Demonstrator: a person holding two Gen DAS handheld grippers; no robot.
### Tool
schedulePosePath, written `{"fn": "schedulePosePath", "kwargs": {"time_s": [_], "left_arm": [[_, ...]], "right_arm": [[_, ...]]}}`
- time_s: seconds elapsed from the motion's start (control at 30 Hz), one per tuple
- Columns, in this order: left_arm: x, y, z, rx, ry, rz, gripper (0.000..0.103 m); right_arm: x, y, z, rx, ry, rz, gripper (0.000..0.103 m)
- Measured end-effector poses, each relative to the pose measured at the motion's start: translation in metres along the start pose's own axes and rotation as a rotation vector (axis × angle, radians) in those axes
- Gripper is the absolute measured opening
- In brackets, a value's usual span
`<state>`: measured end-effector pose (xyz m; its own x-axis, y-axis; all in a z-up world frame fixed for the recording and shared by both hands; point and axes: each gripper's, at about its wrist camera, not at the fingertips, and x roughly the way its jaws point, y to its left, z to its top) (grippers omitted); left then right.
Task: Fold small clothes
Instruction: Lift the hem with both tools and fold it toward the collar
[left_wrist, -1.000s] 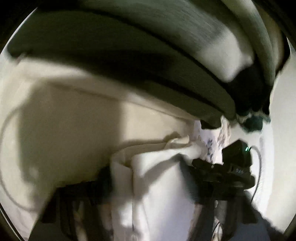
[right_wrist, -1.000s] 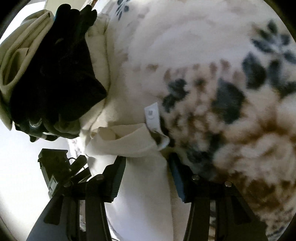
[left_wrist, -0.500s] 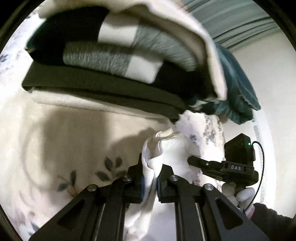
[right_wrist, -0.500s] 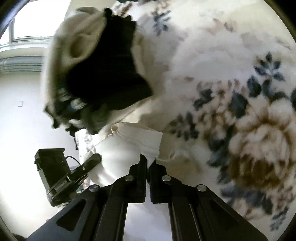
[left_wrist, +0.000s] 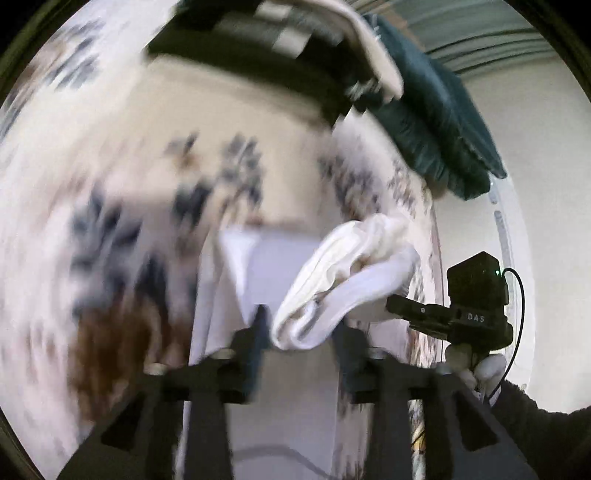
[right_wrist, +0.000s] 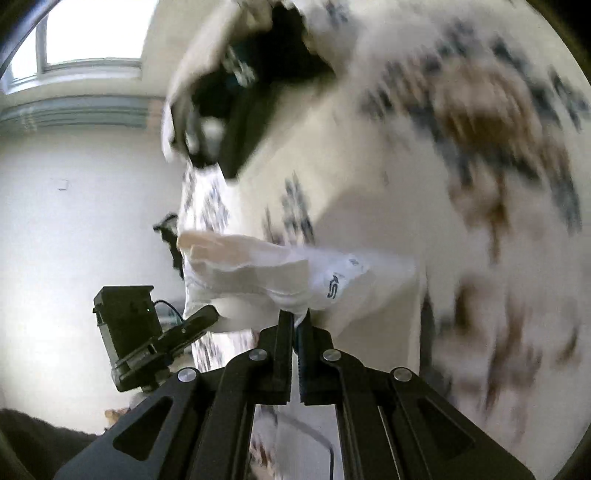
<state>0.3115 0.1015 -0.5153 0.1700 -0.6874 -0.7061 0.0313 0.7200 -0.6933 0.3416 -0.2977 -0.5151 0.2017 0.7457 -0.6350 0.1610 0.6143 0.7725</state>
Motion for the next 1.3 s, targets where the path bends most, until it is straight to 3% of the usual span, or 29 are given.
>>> {"fn": "schedulePosePath", "kwargs": {"time_s": [0.03, 0.17, 0.23, 0.33, 0.43, 0.53, 0.6, 0.7, 0.9, 1.03, 1.2, 1.3], "left_arm": [[-0.001, 0.002, -0.013, -0.014, 0.012, 0.014, 0.061], [-0.015, 0.022, -0.057, -0.090, 0.061, 0.073, 0.062], [-0.026, 0.037, -0.065, -0.131, 0.052, 0.093, 0.062], [-0.029, 0.046, -0.055, -0.166, 0.008, 0.117, 0.062], [-0.022, 0.050, -0.036, -0.166, -0.033, 0.145, 0.062], [0.002, 0.055, -0.024, -0.187, -0.015, 0.157, 0.062], [0.014, 0.061, -0.023, -0.203, 0.001, 0.138, 0.062], [0.028, 0.058, -0.026, -0.185, 0.029, 0.174, 0.062], [0.034, 0.054, -0.060, -0.114, 0.096, 0.278, 0.062], [0.021, 0.042, -0.076, -0.039, 0.109, 0.340, 0.062], [0.001, 0.021, -0.061, -0.006, -0.006, 0.337, 0.062], [0.013, 0.012, -0.046, 0.050, -0.037, 0.386, 0.062]], "right_arm": [[0.003, -0.004, -0.012, 0.013, 0.022, -0.016, 0.005], [0.013, -0.026, -0.057, 0.060, 0.136, -0.136, 0.019], [0.014, -0.039, -0.075, 0.083, 0.188, -0.196, 0.036], [0.005, -0.051, -0.086, 0.151, 0.168, -0.197, 0.038], [-0.004, -0.053, -0.084, 0.205, 0.095, -0.206, 0.038], [-0.002, -0.048, -0.074, 0.230, 0.031, -0.207, 0.038], [0.006, -0.050, -0.071, 0.274, 0.016, -0.189, 0.038], [0.023, -0.049, -0.070, 0.316, 0.012, -0.175, 0.038], [0.058, -0.041, -0.098, 0.240, 0.139, -0.385, 0.038], [0.056, -0.045, -0.121, 0.275, 0.192, -0.398, 0.038], [0.018, -0.010, -0.108, 0.234, 0.015, -0.391, 0.038], [0.021, 0.017, -0.087, 0.191, -0.061, -0.341, 0.038]]}}
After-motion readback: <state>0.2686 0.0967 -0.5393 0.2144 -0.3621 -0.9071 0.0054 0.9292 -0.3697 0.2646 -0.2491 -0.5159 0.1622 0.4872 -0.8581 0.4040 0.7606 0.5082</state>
